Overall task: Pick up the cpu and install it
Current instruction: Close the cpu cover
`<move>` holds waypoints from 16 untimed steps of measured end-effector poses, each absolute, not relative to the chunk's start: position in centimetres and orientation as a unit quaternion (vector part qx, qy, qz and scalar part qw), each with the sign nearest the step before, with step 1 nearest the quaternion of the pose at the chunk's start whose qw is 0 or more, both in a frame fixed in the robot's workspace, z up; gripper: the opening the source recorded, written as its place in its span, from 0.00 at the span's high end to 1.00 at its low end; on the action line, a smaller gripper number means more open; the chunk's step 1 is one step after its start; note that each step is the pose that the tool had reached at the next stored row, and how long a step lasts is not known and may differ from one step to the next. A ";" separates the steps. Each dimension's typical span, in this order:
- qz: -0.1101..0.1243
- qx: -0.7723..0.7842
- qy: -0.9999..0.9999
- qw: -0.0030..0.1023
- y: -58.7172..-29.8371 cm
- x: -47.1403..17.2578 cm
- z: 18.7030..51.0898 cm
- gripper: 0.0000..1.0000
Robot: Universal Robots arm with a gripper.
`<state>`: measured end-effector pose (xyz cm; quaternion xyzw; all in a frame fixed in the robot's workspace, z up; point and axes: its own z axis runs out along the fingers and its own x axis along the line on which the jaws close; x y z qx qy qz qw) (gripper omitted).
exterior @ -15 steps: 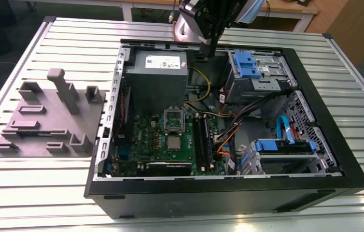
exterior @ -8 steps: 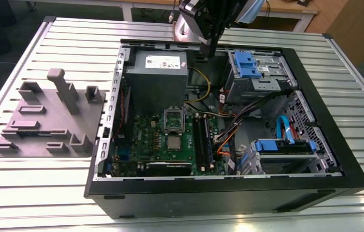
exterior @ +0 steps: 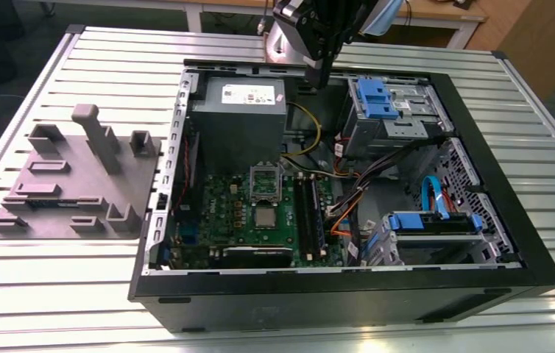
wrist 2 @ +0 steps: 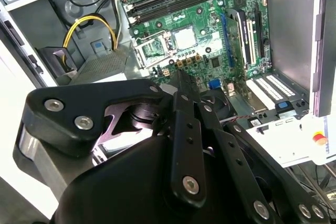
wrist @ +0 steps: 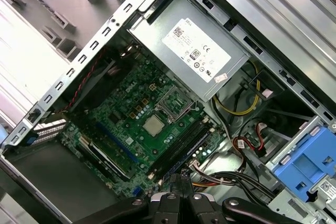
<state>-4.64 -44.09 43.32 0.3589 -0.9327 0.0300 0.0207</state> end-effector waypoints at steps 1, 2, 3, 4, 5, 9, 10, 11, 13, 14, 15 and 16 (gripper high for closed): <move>0.031 0.359 -0.933 0.021 -44.1 -4.6 43.3 0.90; 0.031 0.359 -0.933 0.021 -44.1 -4.6 43.3 0.90; 0.031 0.359 -0.933 0.021 -44.1 -4.6 43.3 0.90; 0.031 0.359 -0.933 0.021 -44.1 -4.6 43.3 0.90; 0.031 0.359 -0.933 0.021 -44.1 -4.6 43.3 0.90; 0.034 0.359 -0.933 0.022 -44.1 -4.6 43.3 0.90; 0.035 0.359 -0.932 0.022 -44.1 -4.6 43.3 0.90; 0.035 0.359 -0.932 0.023 -44.1 -4.6 43.3 0.90; 0.035 0.359 -0.932 0.023 -44.1 -4.6 43.3 0.90; 0.035 0.359 -0.932 0.023 -44.1 -4.6 43.3 0.90; 0.036 0.359 -0.932 0.023 -44.1 -4.6 43.3 0.90; 0.036 0.359 -0.932 0.023 -44.1 -4.6 43.3 0.90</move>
